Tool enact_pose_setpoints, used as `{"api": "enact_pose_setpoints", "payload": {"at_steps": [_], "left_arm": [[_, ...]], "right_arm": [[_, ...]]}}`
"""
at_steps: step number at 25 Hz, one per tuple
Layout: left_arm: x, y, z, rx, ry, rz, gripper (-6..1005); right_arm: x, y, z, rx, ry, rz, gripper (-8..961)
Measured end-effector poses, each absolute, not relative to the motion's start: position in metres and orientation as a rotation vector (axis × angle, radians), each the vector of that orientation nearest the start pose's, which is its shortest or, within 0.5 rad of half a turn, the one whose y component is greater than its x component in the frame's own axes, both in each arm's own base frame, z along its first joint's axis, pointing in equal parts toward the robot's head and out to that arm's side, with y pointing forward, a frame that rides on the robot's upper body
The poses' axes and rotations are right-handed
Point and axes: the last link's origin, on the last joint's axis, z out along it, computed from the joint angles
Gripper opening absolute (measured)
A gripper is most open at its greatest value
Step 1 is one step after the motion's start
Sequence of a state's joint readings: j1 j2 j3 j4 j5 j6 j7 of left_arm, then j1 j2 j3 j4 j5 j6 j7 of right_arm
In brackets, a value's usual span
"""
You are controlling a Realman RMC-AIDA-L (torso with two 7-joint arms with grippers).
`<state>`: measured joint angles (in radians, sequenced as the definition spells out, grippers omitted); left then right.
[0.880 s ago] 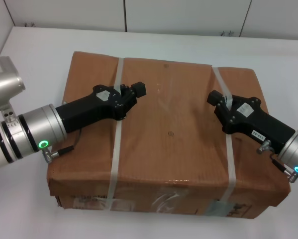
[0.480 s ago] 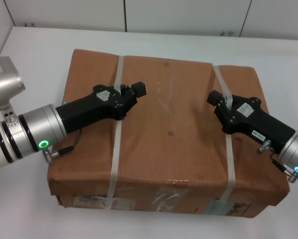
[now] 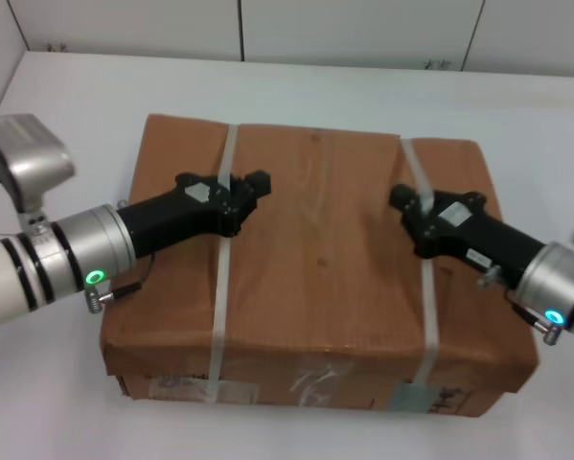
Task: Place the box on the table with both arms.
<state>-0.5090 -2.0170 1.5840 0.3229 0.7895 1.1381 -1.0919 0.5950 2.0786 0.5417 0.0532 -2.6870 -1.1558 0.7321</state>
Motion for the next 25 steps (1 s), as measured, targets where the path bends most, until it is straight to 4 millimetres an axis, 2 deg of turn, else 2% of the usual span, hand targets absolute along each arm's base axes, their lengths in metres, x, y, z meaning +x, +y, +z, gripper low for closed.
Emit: {"api": "enact_pose_setpoints", "payload": {"at_steps": [5,9,19,25], "left_arm": [[-0.275,0.355,-0.07,-2.376,-0.836,-0.693,34],[-0.281,0.361,-0.076,-2.362,-0.848,-0.581,35],[-0.299,0.363,-0.079,-2.323,-0.88,-0.445,37],[-0.302,0.36,-0.081,-2.338,-0.875,-0.414,38]], "right_arm": [[0.275,0.343,-0.106,-2.332,0.758,0.615,30],[0.272,0.354,-0.118,-2.346,0.767,0.466,30],[0.274,0.357,-0.122,-2.332,0.801,0.401,29],[0.273,0.356,-0.124,-2.333,0.805,0.402,29]]}}
